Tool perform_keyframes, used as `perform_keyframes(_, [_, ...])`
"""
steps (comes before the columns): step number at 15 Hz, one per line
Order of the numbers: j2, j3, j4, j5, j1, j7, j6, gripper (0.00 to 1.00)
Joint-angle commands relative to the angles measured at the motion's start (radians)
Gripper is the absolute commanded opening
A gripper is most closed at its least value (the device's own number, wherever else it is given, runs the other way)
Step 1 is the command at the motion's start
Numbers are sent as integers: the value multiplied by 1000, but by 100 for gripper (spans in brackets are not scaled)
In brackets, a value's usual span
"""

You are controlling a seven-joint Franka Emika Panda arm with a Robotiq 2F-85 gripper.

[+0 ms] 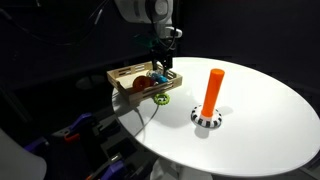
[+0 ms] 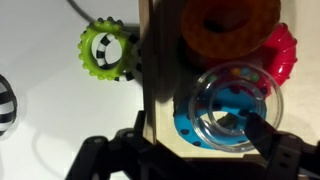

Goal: Pick up the clear ring and put it in the wooden tray

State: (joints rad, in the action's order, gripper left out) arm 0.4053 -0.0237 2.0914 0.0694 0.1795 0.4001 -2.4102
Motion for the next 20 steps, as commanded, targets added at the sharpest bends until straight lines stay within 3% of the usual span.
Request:
perform_keyframes(1, [-49,-15,5,-40,-23,-74,40,100])
perform_keyframes(5, [-105,-38,23,-108,-50,-183,89,100])
perform_keyframes(12, [-209,-60,50,-220,-100,-391,276,100])
perform_keyframes(16, [-284,-46,83,-190,-106,-413,342,100])
perform_keyframes(20, [-375,-38,143,-160,-106,-368,307,100])
